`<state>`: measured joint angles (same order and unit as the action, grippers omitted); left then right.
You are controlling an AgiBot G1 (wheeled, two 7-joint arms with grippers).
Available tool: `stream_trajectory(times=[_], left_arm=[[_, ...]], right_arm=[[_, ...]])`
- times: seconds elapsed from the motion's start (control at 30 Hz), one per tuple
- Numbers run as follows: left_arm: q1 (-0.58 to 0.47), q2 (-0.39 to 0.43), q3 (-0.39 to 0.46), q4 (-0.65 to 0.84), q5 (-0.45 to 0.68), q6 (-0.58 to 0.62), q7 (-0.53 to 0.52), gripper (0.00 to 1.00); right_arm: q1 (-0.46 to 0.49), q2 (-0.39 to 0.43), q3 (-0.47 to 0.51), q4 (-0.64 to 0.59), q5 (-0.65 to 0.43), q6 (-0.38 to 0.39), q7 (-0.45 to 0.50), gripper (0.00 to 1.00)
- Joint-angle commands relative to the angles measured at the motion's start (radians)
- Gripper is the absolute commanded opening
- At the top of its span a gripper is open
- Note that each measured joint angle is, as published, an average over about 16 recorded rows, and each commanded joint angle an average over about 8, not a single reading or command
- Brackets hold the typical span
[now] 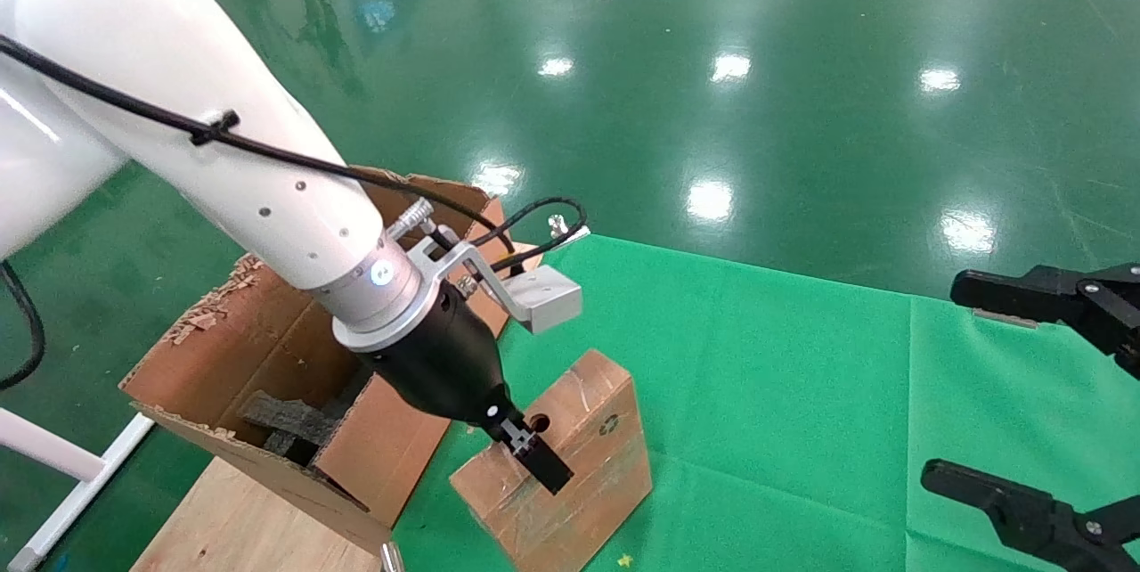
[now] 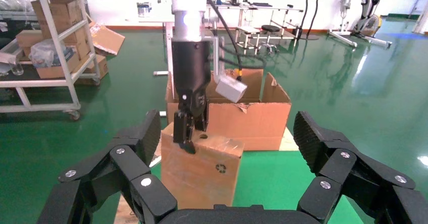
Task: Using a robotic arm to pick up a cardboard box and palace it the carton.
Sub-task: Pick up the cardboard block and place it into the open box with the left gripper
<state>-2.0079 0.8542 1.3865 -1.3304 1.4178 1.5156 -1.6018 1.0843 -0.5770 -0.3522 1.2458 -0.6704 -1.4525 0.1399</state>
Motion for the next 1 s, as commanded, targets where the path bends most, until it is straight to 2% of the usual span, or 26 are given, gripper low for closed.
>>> stream_trajectory(times=[0.03,0.3,0.53,0.8,1.0], left_arm=[[-0.006,0.0,-0.003,0.005,-0.003,-0.002,0.014,0.0],[-0.119,-0.083,-0.104,0.065,-0.049,-0.056,0.126,0.0],[-0.252,-0.132,-0.169,0.254,-0.013,-0.064,0.287,0.0],[-0.346,-0.163,-0.149,0.541,0.125,-0.056,0.478,0.0],[-0.364,-0.19,-0.113,0.703,0.219,-0.063,0.602,0.0]], right_arm=[[0.0,0.0,0.0,0.0,0.0,0.0,0.0,1.0],[0.0,0.0,0.0,0.0,0.0,0.0,0.0,1.0],[0.0,0.0,0.0,0.0,0.0,0.0,0.0,1.0],[0.0,0.0,0.0,0.0,0.0,0.0,0.0,1.0],[0.0,0.0,0.0,0.0,0.0,0.0,0.0,1.0]])
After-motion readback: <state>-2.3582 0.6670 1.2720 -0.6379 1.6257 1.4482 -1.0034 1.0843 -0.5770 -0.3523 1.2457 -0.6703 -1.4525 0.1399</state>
